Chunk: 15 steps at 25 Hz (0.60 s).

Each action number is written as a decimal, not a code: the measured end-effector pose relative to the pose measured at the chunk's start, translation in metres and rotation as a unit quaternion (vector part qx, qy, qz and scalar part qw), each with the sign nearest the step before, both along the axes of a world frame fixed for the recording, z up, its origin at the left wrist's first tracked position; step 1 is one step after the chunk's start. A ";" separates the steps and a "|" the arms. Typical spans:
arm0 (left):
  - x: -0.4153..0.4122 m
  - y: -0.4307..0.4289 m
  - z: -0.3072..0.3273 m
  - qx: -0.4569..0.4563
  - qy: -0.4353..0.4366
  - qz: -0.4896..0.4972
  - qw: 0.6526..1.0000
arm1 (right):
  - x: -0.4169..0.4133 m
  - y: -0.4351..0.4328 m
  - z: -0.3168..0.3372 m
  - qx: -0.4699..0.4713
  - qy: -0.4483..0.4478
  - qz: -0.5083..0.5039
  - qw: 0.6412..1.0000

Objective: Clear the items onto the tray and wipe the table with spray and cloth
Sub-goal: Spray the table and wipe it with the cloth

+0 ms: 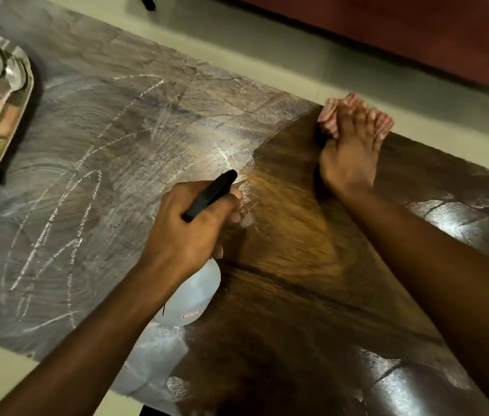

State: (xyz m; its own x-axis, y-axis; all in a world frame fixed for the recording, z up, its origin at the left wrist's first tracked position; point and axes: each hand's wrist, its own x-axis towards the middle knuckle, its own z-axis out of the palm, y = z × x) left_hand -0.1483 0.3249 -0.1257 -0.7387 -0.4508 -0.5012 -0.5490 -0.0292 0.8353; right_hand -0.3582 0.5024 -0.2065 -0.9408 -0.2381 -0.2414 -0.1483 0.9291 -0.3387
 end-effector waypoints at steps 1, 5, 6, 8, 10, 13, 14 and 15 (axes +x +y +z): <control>0.004 -0.005 0.000 -0.001 0.006 0.001 1.000 | 0.014 -0.010 -0.001 -0.001 -0.004 0.050 0.999; 0.016 -0.019 0.000 -0.018 0.011 0.002 1.000 | 0.120 -0.030 -0.010 -0.005 0.013 0.375 0.927; 0.020 -0.022 0.001 -0.023 0.010 0.000 1.000 | 0.146 -0.030 -0.012 -0.020 -0.002 0.466 0.885; 0.029 -0.026 0.002 -0.023 0.008 -0.007 1.000 | 0.165 -0.023 -0.015 -0.026 -0.016 0.623 0.782; 0.043 -0.029 0.003 -0.020 -0.007 -0.026 0.999 | 0.139 -0.012 -0.016 -0.008 -0.001 0.659 0.752; 0.070 -0.032 0.001 -0.009 -0.035 -0.043 0.998 | 0.089 0.008 -0.010 0.047 0.022 0.450 0.891; 0.080 -0.034 0.001 -0.006 -0.040 -0.040 0.998 | 0.077 0.013 -0.006 0.041 0.024 0.345 0.938; 0.089 -0.036 -0.001 -0.003 -0.044 -0.036 0.998 | 0.073 0.012 -0.004 0.024 0.022 0.237 0.971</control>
State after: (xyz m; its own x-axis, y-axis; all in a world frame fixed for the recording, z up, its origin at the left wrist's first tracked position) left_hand -0.0591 0.2889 -0.1263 -0.7222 -0.4012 -0.5635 -0.6210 0.0172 0.7836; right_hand -0.2852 0.5144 -0.2102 -0.7382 -0.6361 -0.2247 -0.5765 0.7678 -0.2794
